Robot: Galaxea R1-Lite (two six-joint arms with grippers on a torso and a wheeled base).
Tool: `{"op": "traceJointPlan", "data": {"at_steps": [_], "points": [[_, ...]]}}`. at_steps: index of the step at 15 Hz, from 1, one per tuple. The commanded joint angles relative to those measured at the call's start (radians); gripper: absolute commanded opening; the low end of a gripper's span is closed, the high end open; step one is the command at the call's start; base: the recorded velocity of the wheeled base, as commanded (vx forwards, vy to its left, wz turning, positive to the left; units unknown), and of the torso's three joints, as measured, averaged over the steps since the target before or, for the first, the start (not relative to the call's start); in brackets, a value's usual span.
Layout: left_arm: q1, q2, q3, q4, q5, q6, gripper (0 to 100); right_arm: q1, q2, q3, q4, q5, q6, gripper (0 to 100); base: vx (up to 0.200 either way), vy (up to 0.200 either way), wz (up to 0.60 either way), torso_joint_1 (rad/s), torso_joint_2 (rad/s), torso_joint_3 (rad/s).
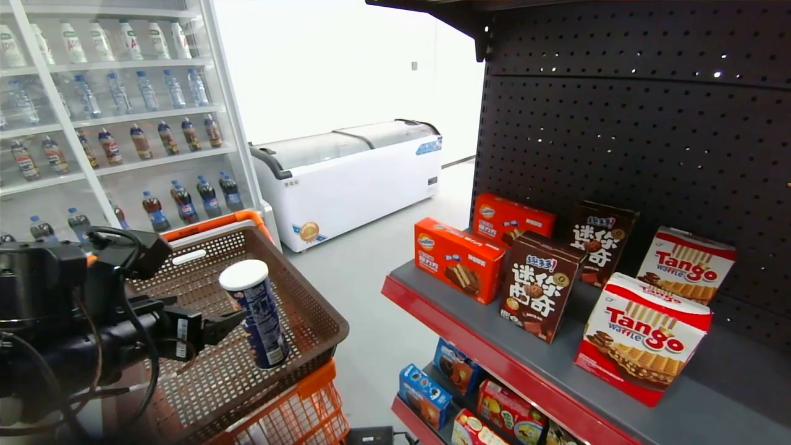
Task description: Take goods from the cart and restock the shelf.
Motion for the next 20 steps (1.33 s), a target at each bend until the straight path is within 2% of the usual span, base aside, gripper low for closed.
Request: {"op": "traceJointPlan", "data": {"at_steps": [1, 2, 3, 5, 6, 10, 13, 16, 19, 20], "points": [[-0.014, 0.163, 0.008, -0.097, 0.000, -0.002, 100, 0.000, 0.000, 0.000, -0.001, 0.000, 0.000, 100, 0.000, 0.000, 0.00, 0.000, 0.00, 0.000], [-0.014, 0.171, 0.010, -0.109, 0.000, -0.002, 100, 0.000, 0.000, 0.000, -0.001, 0.000, 0.000, 100, 0.000, 0.000, 0.00, 0.000, 0.00, 0.000], [-0.004, 0.243, 0.035, -0.221, 0.006, 0.006, 100, 0.000, 0.000, 0.000, 0.000, 0.000, 0.000, 100, 0.000, 0.000, 0.00, 0.000, 0.00, 0.000], [0.009, 0.289, 0.039, -0.295, 0.024, 0.011, 100, 0.000, 0.000, 0.000, -0.001, 0.000, 0.000, 100, 0.000, 0.000, 0.00, 0.000, 0.00, 0.000], [0.012, 0.374, 0.035, -0.373, 0.061, 0.034, 100, 0.000, 0.000, 0.000, -0.001, 0.000, 0.000, 100, 0.000, 0.000, 0.00, 0.000, 0.00, 0.000], [0.011, 0.539, 0.024, -0.539, 0.083, 0.037, 100, 0.000, 0.000, 0.000, -0.001, 0.000, 0.000, 100, 0.000, 0.000, 0.00, 0.000, 0.00, 0.000], [0.009, 0.641, -0.028, -0.625, 0.083, 0.037, 100, 0.000, 0.000, 0.000, -0.001, 0.000, 0.000, 100, 0.000, 0.000, 0.00, 0.000, 0.00, 0.000], [0.008, 0.685, -0.068, -0.657, 0.087, 0.037, 100, 0.000, 0.000, 0.000, -0.001, 0.000, 0.000, 100, 0.000, 0.000, 0.00, 0.000, 0.00, 0.000], [0.008, 0.711, -0.079, -0.660, 0.149, 0.037, 100, 0.000, 0.000, 0.000, -0.001, 0.000, 0.000, 100, 0.000, 0.000, 0.00, 0.000, 0.00, 0.000], [0.008, 0.713, -0.079, -0.660, 0.153, 0.037, 100, 0.000, 0.000, 0.000, -0.001, 0.000, 0.000, 100, 0.000, 0.000, 0.00, 0.000, 0.00, 0.000]]}}
